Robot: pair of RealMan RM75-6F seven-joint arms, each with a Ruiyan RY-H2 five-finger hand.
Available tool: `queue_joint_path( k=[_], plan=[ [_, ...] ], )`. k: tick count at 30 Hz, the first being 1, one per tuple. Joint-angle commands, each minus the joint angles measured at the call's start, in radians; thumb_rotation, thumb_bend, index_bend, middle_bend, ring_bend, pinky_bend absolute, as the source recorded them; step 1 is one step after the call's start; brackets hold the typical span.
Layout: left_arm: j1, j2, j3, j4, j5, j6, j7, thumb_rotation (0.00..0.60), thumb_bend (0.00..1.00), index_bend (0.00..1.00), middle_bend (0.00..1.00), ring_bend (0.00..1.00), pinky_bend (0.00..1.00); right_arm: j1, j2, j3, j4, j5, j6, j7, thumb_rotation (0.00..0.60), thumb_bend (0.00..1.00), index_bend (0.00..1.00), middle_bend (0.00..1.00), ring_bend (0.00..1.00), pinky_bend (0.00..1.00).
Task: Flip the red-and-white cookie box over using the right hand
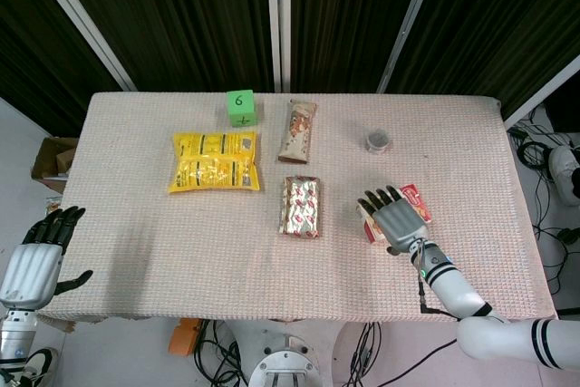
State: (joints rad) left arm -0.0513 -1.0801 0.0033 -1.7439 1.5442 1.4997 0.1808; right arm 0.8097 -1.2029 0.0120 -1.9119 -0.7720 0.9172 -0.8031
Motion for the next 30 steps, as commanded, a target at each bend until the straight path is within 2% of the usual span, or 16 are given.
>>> queue_joint_path(
  k=[1,8,13,18,30],
  plan=[
    [-0.002,-0.002,0.000,0.001,-0.001,-0.004,-0.002,0.600,0.02,0.09,0.10,0.08,0.19,0.006,0.001,-0.005,0.002,0.003,0.003,0.005,0.600,0.04,0.00,0.00,0.00,0.00],
    [0.000,-0.004,0.000,0.003,0.006,0.004,-0.001,0.600,0.02,0.08,0.10,0.08,0.19,0.019,0.010,-0.022,0.003,0.007,0.012,0.013,0.600,0.04,0.00,0.00,0.00,0.00],
    [-0.008,-0.002,-0.006,0.001,-0.004,-0.007,-0.002,0.600,0.02,0.08,0.10,0.08,0.19,0.058,0.014,-0.049,-0.006,0.083,0.045,-0.077,0.600,0.04,0.00,0.00,0.00,0.00],
    [-0.017,-0.003,-0.012,0.007,-0.015,-0.022,-0.006,0.600,0.02,0.08,0.10,0.08,0.19,0.096,-0.026,-0.049,0.024,0.142,0.046,-0.109,0.600,0.03,0.00,0.00,0.00,0.00],
    [-0.015,-0.001,-0.006,0.024,-0.010,-0.018,-0.031,0.600,0.02,0.08,0.10,0.08,0.19,0.124,-0.116,-0.052,0.107,0.147,0.028,-0.075,0.600,0.00,0.00,0.00,0.00,0.00]
  ],
)
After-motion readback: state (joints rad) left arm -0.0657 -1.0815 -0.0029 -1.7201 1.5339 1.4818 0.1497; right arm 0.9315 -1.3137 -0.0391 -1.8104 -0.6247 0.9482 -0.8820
